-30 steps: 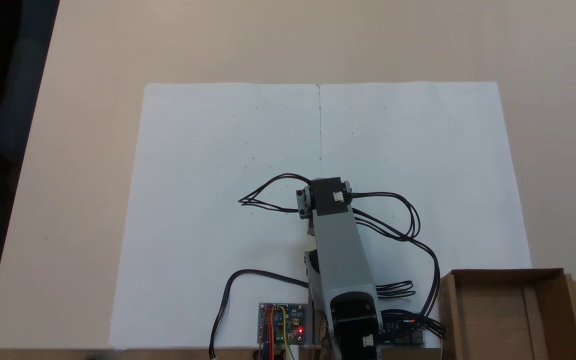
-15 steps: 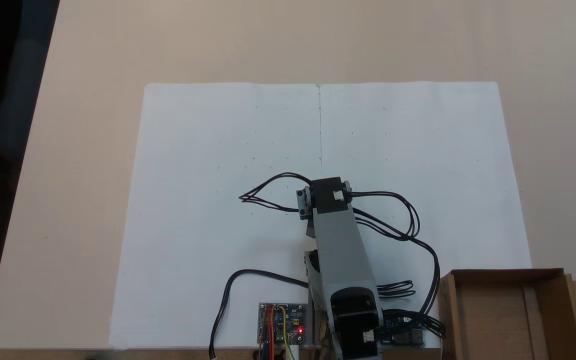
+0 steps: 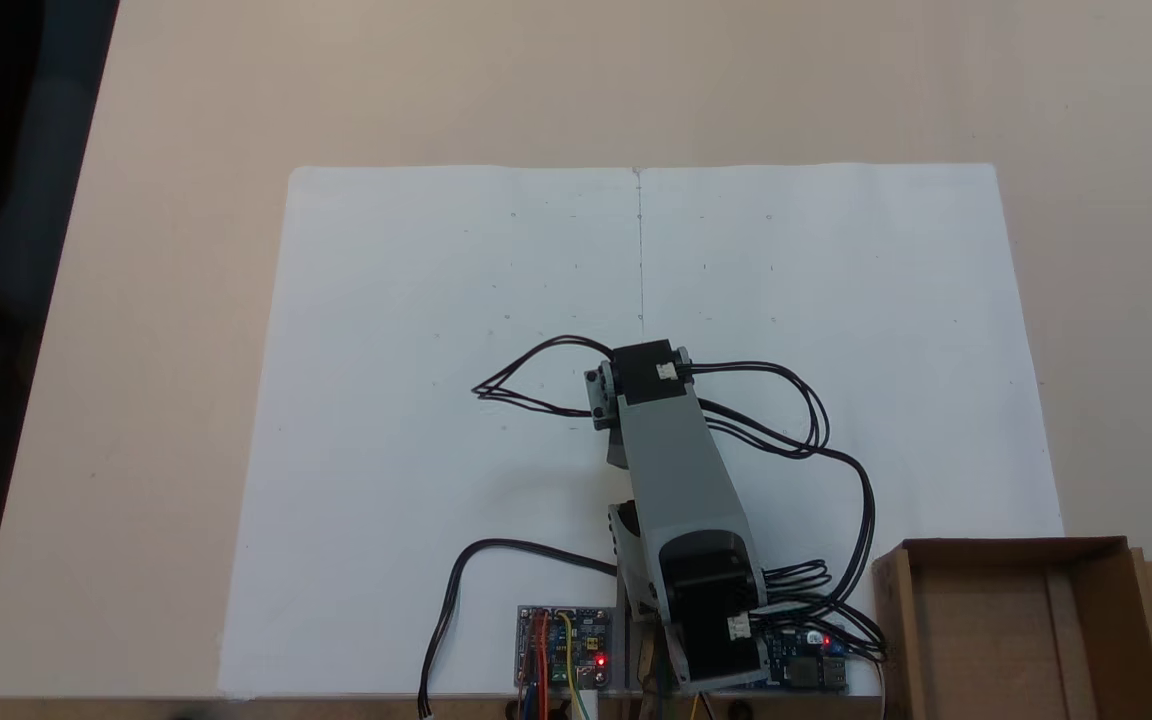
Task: Grasp a green dice and put it in the bin.
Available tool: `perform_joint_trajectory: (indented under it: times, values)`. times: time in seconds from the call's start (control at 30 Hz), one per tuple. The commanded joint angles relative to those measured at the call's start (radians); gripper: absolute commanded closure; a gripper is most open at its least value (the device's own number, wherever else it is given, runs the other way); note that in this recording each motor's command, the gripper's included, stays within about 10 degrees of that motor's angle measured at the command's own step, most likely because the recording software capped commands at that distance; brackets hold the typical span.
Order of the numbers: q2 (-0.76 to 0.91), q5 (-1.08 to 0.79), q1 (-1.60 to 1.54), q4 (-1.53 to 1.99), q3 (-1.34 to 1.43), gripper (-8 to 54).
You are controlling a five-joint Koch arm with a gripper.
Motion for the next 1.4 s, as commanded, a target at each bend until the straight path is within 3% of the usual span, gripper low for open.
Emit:
perform_joint_trajectory:
  times: [0.0, 1.37]
  values:
    - [0.011, 0.055, -0.018, -0.04, -0.018, 3.3]
    - [-0.012, 0.025, 0.025, -0.144, 0.081, 4.1]
